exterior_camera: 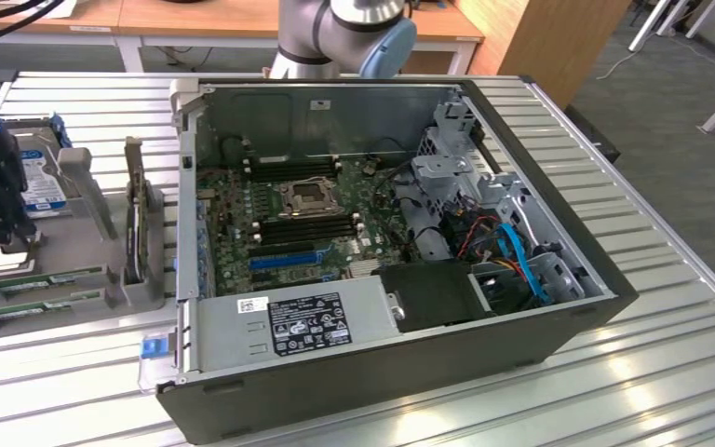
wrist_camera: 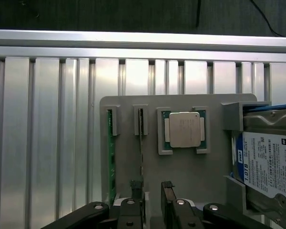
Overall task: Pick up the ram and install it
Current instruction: 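Pick up the ram and move it above insertion slot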
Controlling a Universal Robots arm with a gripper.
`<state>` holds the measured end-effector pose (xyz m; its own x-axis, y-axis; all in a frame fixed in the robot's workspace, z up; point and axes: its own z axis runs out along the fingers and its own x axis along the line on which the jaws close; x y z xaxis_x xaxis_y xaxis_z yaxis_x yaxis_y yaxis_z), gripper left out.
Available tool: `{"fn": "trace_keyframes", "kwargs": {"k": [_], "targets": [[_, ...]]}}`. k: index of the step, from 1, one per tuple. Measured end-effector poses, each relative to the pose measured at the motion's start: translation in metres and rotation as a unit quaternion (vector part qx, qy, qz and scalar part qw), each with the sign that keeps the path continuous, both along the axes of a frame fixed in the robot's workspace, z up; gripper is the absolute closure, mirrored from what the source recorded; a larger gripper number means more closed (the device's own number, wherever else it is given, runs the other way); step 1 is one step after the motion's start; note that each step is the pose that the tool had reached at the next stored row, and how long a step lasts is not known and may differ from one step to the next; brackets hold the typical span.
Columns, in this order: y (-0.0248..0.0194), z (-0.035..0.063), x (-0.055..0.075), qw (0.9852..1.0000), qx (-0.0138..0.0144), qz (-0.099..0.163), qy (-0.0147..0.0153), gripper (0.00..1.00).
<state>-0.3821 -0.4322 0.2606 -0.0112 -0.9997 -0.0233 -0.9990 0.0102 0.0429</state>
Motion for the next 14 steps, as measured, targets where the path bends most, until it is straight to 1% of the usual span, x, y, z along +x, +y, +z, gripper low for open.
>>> {"fn": "trace_keyframes", "kwargs": {"k": [8,11,14], "targets": [[-0.0146,0.0,-0.001,1.0,0.0,0.0,0.0,0.71],[-0.0313,-0.0001,-0.001,1.0,0.0,0.0,0.0,0.71],[-0.0315,-0.0001,-0.001,1.0,0.0,0.0,0.0,0.71]]}}
